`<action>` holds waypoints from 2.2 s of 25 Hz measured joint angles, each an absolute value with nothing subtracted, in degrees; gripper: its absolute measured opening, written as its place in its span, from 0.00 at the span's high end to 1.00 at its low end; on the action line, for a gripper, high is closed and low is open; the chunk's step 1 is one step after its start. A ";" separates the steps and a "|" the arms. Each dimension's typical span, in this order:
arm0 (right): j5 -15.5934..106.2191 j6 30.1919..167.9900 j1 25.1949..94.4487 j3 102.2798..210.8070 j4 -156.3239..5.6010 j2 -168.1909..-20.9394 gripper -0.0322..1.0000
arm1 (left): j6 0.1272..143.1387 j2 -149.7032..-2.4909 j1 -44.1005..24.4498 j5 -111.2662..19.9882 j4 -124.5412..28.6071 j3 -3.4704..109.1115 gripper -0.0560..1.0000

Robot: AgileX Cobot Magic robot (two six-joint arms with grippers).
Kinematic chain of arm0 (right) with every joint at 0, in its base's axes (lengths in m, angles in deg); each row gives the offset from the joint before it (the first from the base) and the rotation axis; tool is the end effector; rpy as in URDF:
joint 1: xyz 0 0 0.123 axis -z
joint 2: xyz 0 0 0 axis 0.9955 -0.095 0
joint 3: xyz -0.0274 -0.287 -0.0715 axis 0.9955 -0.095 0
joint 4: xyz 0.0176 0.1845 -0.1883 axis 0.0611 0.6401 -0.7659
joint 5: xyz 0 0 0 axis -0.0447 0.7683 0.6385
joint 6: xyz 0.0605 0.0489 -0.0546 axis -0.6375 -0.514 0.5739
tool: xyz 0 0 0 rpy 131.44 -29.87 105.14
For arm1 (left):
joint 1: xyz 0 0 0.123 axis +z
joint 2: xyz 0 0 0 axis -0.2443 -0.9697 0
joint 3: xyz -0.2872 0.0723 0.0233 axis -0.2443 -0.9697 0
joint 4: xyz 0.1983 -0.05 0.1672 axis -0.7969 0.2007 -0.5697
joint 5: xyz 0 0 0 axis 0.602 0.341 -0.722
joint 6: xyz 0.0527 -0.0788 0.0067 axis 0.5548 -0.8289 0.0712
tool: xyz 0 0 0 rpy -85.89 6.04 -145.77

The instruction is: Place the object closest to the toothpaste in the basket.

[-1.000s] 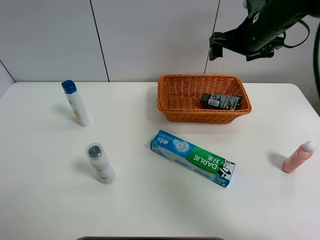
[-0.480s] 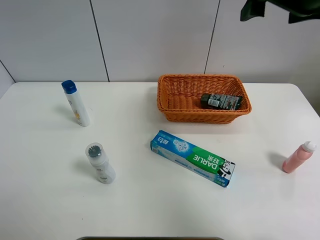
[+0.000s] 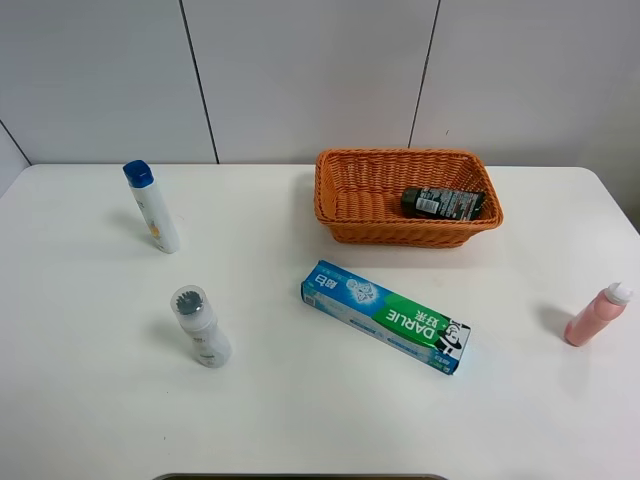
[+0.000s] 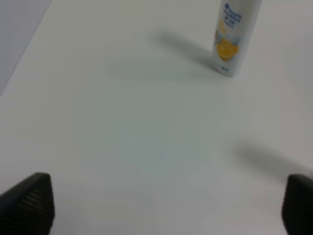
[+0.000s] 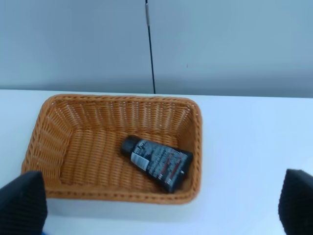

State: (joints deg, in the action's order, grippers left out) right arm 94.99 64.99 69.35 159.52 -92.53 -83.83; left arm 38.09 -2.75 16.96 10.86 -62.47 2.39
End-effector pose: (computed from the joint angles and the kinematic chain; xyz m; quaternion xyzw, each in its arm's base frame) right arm 0.2015 0.0412 0.4839 -0.0341 0.8758 0.0299 0.4805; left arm -0.0038 0.0012 0.2847 -0.0174 0.8479 0.0242 0.5293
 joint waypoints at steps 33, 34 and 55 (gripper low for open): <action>105.90 73.71 81.86 140.19 -87.10 -38.53 0.02 | 38.09 -2.75 16.96 10.86 -62.47 2.39 0.06; 105.90 73.71 81.86 140.19 -87.10 -38.53 0.02 | 38.09 -2.75 16.96 10.86 -62.47 2.39 0.06; 102.82 73.62 83.77 111.49 -86.09 -21.20 0.02 | 38.09 -2.75 16.96 10.86 -62.47 2.39 0.06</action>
